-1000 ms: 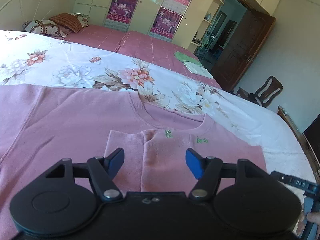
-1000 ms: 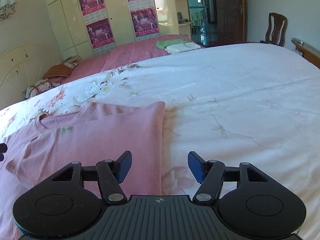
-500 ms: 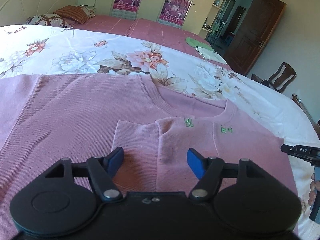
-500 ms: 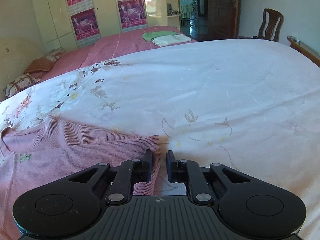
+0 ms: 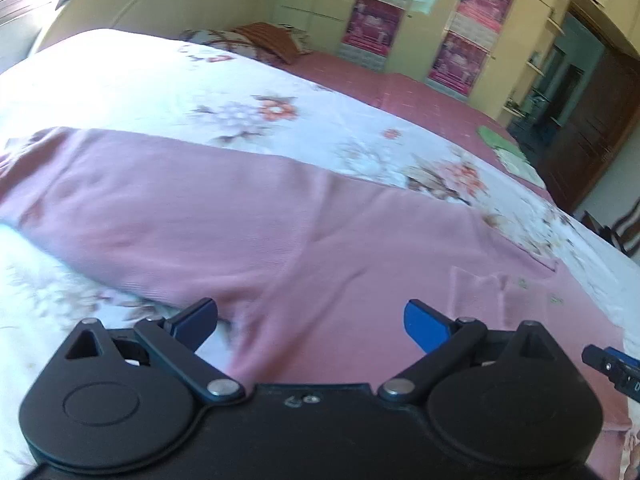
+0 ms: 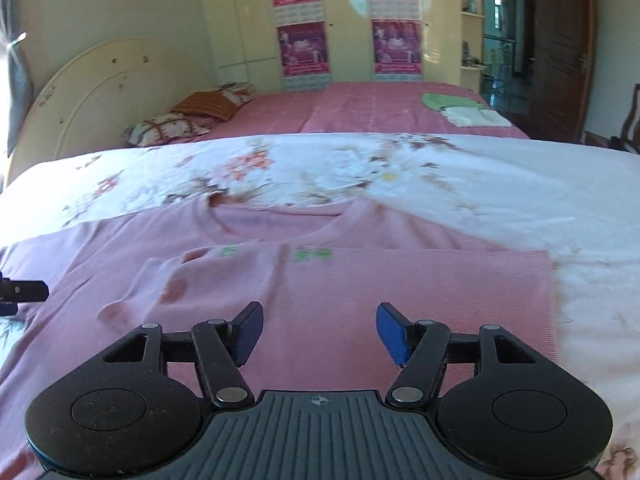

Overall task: Fold small clothes
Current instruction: 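Open the right tool and release the folded sleeve on the body, then grasp the other sleeve cuff with the left tool and lift it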

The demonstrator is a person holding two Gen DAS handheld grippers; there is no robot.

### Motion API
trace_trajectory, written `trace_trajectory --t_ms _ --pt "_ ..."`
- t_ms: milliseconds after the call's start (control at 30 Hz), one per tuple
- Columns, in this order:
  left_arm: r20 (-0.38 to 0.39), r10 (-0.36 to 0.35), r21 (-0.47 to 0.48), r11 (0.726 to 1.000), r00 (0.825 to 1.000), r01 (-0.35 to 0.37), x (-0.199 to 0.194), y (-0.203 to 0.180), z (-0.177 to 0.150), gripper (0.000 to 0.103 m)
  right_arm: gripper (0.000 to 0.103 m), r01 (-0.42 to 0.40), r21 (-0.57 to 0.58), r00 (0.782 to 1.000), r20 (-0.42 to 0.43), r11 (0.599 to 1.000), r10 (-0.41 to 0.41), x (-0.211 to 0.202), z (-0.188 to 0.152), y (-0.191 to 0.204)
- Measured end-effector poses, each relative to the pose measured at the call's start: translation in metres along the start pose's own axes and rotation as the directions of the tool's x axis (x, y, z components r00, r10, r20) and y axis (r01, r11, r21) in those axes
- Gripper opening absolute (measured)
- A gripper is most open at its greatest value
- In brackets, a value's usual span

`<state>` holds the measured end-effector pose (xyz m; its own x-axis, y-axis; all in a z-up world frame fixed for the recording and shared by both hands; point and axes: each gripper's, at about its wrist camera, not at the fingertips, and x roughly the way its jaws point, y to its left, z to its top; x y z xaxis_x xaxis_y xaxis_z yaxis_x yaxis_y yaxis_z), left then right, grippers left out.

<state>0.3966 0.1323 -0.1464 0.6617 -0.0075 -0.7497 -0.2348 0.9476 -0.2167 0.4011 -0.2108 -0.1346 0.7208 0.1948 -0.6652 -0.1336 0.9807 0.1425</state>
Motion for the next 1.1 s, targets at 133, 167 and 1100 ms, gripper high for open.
trace_trajectory --t_ms 133,167,1100 --pt "0.023 0.092 -0.157 0.984 0.995 -0.087 -0.019 0.076 0.007 0.099 0.063 -0.067 -0.021 0.998 -0.014 0.998 0.067 0.014 0.000 0.048" --pt "0.021 0.108 -0.193 0.976 0.994 -0.102 -0.022 0.093 0.008 0.099 0.063 -0.081 -0.025 0.997 -0.018 0.996 0.080 0.018 0.001 0.059" --pt "0.162 0.184 -0.454 0.886 0.970 -0.092 0.028 0.289 0.075 0.048 0.063 -0.227 -0.112 0.972 -0.081 0.967 0.218 0.101 0.006 0.235"
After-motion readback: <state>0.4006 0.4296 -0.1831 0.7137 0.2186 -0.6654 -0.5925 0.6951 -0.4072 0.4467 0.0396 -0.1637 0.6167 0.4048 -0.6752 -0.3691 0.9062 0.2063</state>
